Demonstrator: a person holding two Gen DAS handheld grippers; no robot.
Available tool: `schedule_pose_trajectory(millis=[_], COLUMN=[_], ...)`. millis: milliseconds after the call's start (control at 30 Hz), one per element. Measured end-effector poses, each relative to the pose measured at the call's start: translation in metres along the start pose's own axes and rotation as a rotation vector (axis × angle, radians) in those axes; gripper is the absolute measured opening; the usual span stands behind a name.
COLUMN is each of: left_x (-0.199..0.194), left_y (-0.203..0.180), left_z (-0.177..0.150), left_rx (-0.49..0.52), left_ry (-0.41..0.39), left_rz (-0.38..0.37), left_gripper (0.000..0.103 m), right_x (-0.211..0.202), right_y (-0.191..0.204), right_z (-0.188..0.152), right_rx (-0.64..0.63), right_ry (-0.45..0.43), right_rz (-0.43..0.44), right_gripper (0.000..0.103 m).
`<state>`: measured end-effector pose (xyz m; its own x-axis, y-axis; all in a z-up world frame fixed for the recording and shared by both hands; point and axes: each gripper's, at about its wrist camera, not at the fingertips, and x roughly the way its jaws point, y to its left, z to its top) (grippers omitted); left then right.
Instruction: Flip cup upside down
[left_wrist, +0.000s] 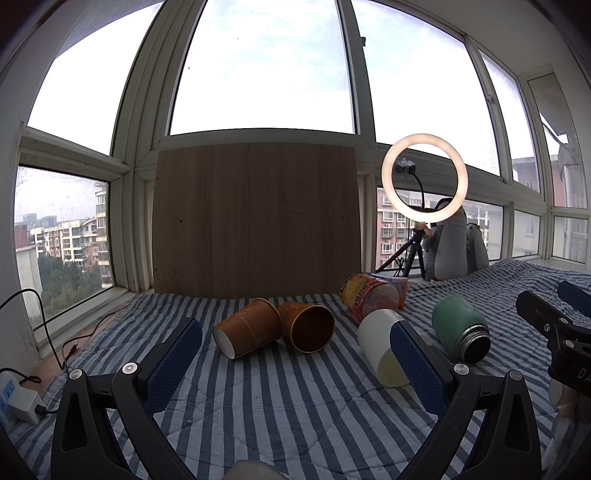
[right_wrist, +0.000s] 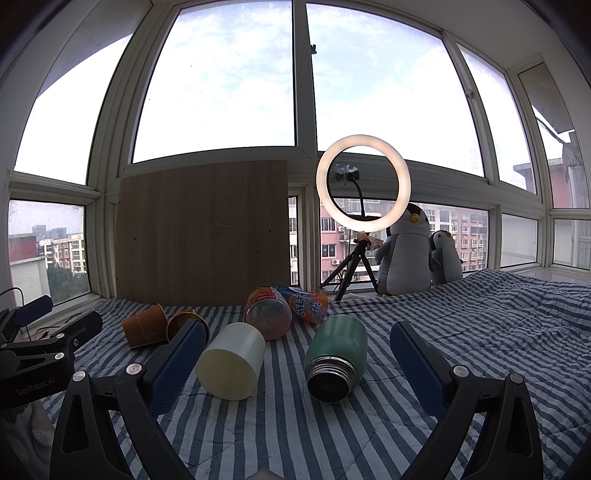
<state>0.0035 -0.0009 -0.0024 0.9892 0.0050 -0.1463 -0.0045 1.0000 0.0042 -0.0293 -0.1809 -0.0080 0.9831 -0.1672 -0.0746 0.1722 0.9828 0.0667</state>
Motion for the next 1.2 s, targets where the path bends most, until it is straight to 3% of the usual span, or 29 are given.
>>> schedule_pose_trajectory(millis=[567,767,900,1067,1200], left_x=[0.002,0.002,0.001,0.003,0.004], left_y=[0.0,-0.001,0.004,0.017,0.026], left_z=[-0.003,-0.003,0.0,0.007,0.011], left_rx=[-0.004,0.002,-0.009,-0.052,-0.074], left_ry=[0.003,0.026,0.035,0.048,0.047], left_rz=[-0.008,-0.021,-0.024,-0.01,0.003], left_gripper=[0.103,0.103,0.103,0.103,0.103], right_x=[0.008,0.036,0.059,0.105,0.144], right_y=[-0.002,-0.003,0.01,0.024,0.038], right_z=[-0.003,0.006,0.02,0.041,0.055], right_rx=[0.007,0.011,-0.048,-0.023,-0.038], right_ry=[0.03,0.161,0.192,0.328,0.378], right_rz=[0.006,0.064,0.052,0.127,0.112], right_gripper=[0.101,0.101,0.101,0.101,0.101])
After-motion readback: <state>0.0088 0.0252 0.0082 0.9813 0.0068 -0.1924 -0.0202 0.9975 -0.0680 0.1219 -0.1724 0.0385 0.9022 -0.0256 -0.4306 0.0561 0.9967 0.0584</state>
